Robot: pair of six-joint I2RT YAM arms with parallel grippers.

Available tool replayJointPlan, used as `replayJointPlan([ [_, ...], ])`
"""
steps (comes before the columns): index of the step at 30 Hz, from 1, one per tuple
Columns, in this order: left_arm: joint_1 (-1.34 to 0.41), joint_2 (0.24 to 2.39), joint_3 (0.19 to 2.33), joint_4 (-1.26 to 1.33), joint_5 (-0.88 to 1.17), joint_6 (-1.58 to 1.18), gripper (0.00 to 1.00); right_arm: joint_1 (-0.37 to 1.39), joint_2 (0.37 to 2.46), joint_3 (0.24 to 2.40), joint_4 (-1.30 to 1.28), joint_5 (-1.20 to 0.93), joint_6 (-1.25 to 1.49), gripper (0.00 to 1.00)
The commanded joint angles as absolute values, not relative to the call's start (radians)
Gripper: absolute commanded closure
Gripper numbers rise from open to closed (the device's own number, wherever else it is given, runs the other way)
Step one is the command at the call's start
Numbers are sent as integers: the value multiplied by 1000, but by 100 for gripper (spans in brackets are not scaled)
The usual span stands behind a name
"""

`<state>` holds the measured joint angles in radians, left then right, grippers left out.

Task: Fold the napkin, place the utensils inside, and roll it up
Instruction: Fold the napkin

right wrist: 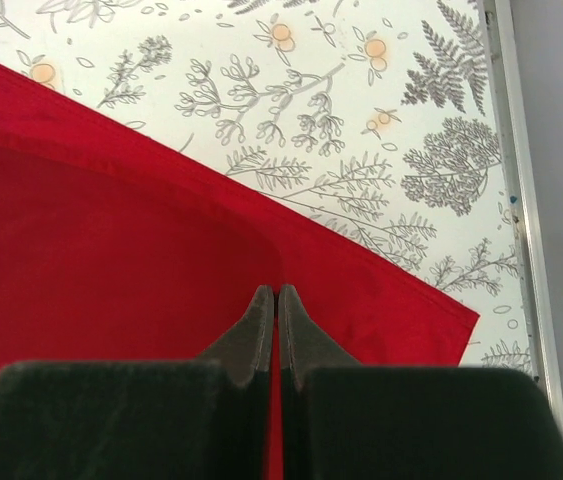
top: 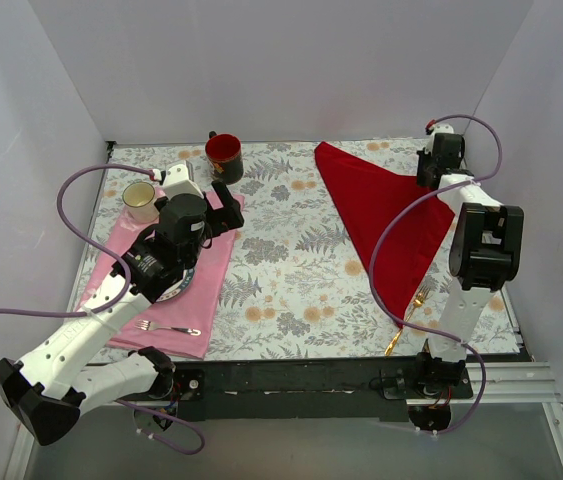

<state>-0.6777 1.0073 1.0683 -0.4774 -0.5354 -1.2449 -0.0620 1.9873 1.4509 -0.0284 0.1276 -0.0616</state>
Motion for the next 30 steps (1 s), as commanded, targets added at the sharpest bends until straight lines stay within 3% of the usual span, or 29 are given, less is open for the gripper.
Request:
replayJointPlan([
  [1,-686,996,1052,-463,-563,-1230,3,-95,1925,1439,-37,152,-38,99],
  [30,-699,986,1052,-454,-568,-1223,2,-166,1876,1312,-23,175,31,99],
])
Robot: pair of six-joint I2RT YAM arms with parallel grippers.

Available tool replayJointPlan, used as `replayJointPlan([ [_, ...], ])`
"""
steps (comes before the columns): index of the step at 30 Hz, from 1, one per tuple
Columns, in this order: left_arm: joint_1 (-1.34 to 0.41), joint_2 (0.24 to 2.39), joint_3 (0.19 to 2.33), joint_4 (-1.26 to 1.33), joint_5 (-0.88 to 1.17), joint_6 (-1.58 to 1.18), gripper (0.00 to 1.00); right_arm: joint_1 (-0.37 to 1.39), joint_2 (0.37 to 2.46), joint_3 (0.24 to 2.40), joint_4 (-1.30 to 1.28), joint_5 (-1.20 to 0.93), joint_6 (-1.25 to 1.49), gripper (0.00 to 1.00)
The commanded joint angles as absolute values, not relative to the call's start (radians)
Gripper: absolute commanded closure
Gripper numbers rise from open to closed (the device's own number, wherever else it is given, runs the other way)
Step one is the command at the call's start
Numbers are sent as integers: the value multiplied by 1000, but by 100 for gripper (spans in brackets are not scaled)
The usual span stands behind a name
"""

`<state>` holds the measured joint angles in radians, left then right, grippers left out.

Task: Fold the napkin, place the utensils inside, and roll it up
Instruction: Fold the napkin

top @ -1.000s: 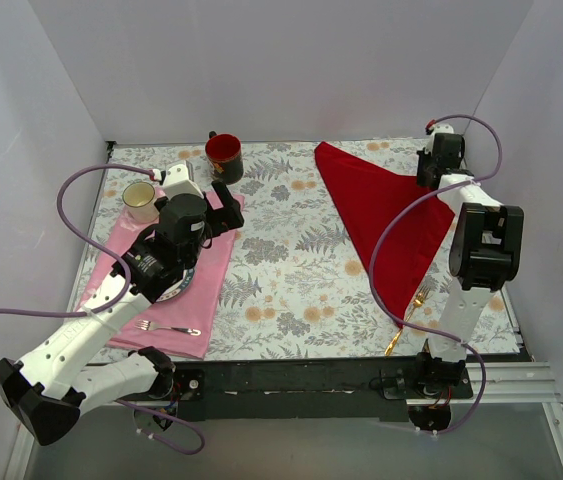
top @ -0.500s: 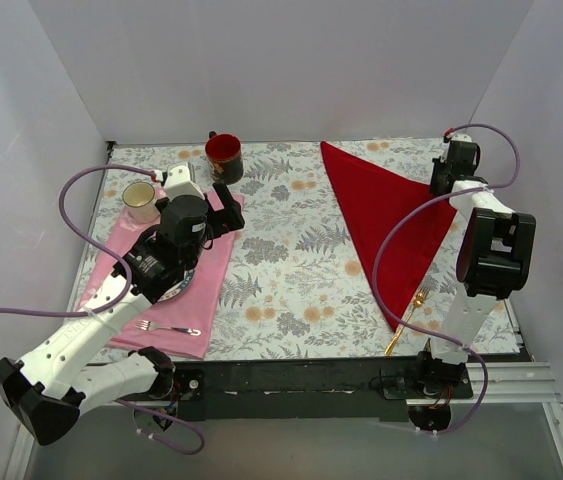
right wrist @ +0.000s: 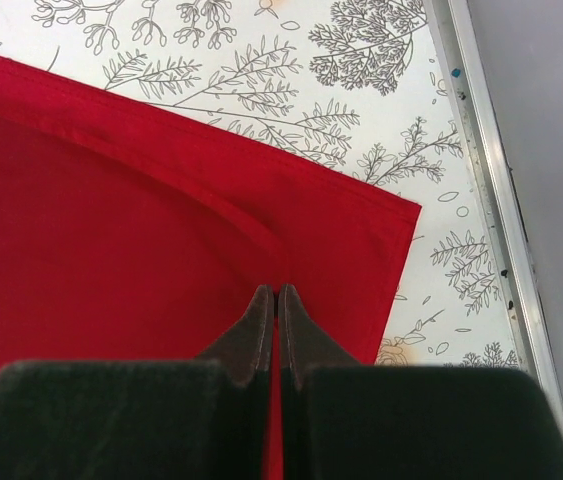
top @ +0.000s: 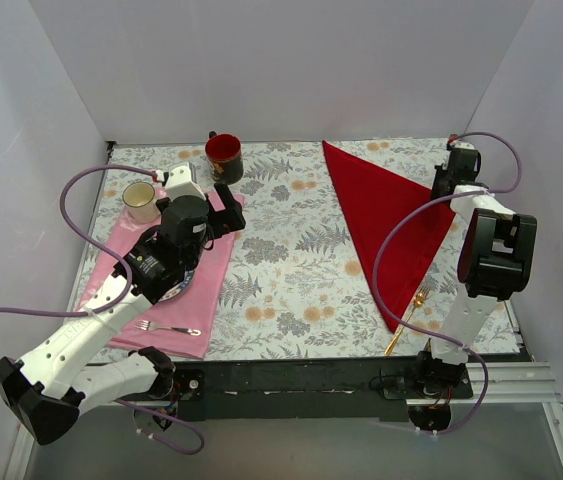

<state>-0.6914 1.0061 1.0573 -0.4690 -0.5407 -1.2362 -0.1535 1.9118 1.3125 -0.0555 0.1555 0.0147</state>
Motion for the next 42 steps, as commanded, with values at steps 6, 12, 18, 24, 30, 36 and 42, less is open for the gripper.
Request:
replayJointPlan([
  [6,-701,986,1058,-459,-581,-1212,2,-179,1893,1318,-23,190,35,99],
  [12,-706,994,1062,-454,-578,-1212,2,-192,1922,1322,-14,186,35,99],
  [18,-706,994,1065,-462,-586,-1213,2,-198,1951,1345,-14,183,29,99],
  [24,-706,992,1058,-463,-584,-1213,2,-202,1996,1393,-26,172,31,99],
  [30,-706,992,1057,-463,-591,-1213,2,-202,2039,1434,-44,184,34,99],
  [36,-707,988,1055,-466,-592,-1218,2,-202,2034,1431,-63,236,32,99],
  [42,-706,982,1049,-466,-594,-1218,2,-213,2033,1419,-66,242,32,99],
])
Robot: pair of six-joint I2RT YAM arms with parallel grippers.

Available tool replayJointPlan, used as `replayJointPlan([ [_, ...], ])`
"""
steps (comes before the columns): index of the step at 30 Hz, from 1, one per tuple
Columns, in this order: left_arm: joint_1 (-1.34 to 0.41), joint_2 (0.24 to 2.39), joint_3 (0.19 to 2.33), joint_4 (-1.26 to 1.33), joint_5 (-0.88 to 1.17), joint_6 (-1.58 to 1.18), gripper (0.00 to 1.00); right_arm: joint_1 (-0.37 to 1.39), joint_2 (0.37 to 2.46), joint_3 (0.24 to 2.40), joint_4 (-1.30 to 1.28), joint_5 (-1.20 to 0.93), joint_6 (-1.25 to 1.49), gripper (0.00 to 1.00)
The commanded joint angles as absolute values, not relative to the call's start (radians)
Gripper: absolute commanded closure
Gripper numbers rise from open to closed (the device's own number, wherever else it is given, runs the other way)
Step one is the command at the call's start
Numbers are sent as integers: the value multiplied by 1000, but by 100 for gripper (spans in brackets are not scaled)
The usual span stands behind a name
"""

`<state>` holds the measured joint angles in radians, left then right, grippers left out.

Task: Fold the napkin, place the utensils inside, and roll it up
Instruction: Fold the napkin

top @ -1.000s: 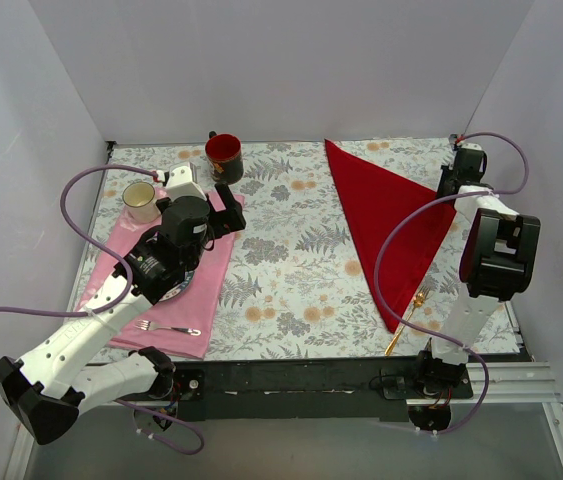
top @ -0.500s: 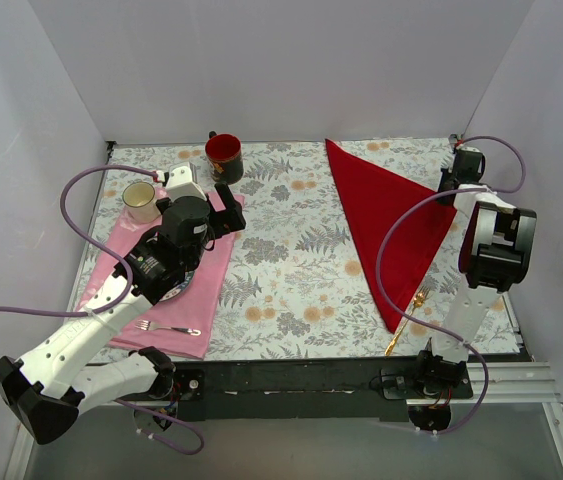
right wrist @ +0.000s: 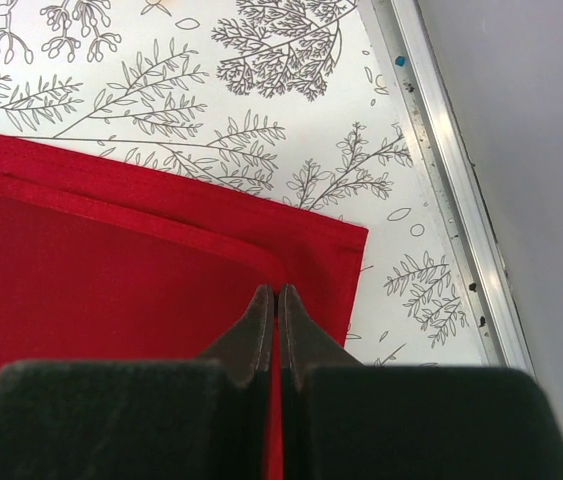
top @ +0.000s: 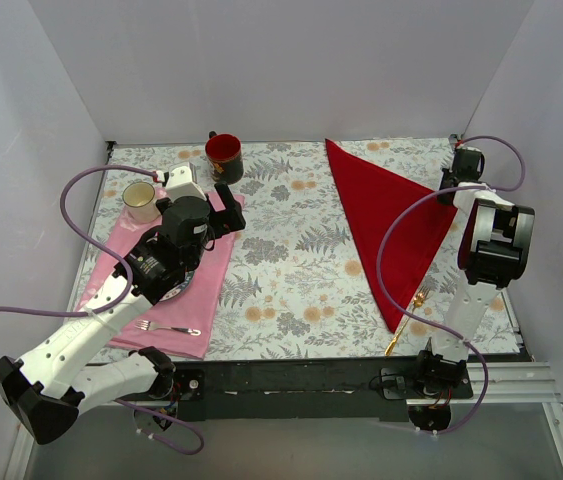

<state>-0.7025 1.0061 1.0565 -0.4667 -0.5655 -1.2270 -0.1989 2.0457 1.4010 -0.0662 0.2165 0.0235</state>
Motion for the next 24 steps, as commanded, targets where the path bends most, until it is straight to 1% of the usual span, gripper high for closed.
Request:
replayJointPlan([
  [1,-706,982,1049,-469,-597,-1218,2,-215,2034,1420,-64,242,32,99],
  [24,-706,989,1048,-469,-592,-1223,2,-238,2102,1505,-89,233,38,99],
])
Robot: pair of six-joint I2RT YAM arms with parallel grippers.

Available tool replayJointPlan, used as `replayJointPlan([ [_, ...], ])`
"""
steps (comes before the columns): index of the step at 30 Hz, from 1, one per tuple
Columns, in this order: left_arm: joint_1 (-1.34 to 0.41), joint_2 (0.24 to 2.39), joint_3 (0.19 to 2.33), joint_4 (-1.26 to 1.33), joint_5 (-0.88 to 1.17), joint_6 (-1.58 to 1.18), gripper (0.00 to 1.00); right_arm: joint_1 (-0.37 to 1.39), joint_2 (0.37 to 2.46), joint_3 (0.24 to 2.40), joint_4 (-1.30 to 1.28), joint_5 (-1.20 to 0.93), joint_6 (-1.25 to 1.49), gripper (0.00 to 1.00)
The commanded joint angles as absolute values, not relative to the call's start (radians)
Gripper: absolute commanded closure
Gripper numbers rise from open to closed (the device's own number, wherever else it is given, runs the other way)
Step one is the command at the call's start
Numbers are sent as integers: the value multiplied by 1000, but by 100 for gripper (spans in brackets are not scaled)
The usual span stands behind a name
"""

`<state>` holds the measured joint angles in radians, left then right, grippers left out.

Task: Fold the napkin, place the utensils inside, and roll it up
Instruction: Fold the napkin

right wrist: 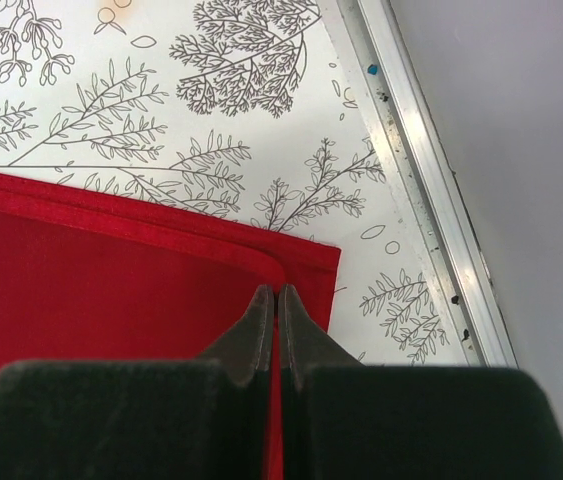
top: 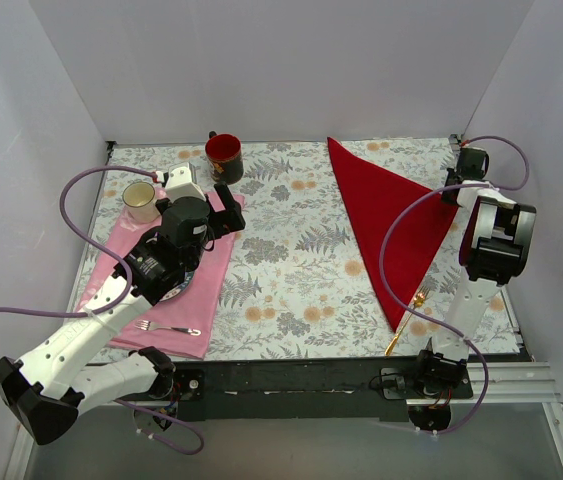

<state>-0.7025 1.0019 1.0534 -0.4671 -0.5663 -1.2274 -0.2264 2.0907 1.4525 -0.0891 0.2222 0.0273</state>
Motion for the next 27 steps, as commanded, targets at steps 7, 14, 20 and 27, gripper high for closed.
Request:
replayJointPlan([
  [7,-706,992,1046,-469,-591,-1223,2,-247,2111,1506,-91,236,43,99],
  [14,-706,997,1048,-468,-589,-1221,2,-247,2126,1520,-98,233,43,99],
  [20,-706,1000,1046,-466,-589,-1221,2,-247,2146,1552,-118,235,43,94],
  [27,-706,1015,1074,-482,-572,-1223,2,-247,2155,1611,-189,365,54,73],
])
